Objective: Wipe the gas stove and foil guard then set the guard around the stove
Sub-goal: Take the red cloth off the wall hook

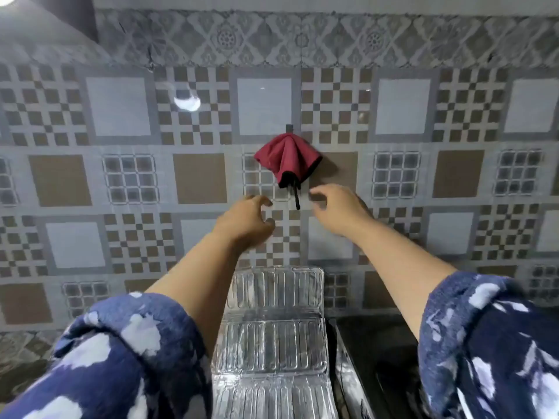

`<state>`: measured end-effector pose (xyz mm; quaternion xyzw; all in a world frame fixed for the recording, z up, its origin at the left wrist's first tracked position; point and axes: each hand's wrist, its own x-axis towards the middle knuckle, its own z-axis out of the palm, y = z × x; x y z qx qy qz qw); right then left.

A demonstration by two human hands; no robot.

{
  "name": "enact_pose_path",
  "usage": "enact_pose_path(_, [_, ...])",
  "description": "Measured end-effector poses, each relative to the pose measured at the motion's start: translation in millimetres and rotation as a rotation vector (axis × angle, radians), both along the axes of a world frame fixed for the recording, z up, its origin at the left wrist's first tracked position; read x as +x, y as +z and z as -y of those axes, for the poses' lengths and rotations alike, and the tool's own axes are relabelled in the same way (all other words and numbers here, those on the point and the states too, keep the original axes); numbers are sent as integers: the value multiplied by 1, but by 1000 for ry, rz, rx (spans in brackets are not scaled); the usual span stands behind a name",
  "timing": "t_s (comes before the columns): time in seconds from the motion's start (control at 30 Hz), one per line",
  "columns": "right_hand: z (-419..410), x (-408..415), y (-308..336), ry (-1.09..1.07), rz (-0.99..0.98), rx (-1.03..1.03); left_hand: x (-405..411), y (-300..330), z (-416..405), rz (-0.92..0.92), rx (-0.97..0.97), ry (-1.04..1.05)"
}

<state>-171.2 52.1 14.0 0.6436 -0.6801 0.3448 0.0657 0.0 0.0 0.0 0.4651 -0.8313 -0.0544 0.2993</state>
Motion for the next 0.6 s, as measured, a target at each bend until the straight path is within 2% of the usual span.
enact_pose_path(0.1, [31, 0, 25, 3, 39, -181, -12, 23, 24, -85, -56, 22])
enact_pose_path(0.23, [66, 4, 55, 1, 47, -271, -30, 53, 52, -126, -130, 0])
enact_pose_path(0.4, [93, 1, 61, 15, 8, -229, -41, 75, 88, 69, -160, 43])
enact_pose_path(0.5, [116, -4, 55, 10, 25, -270, -47, 68, 106, 195, -168, 112])
enact_pose_path(0.6, [132, -10, 45, -20, 20, -351, -51, 57, 113, 239, -201, 157])
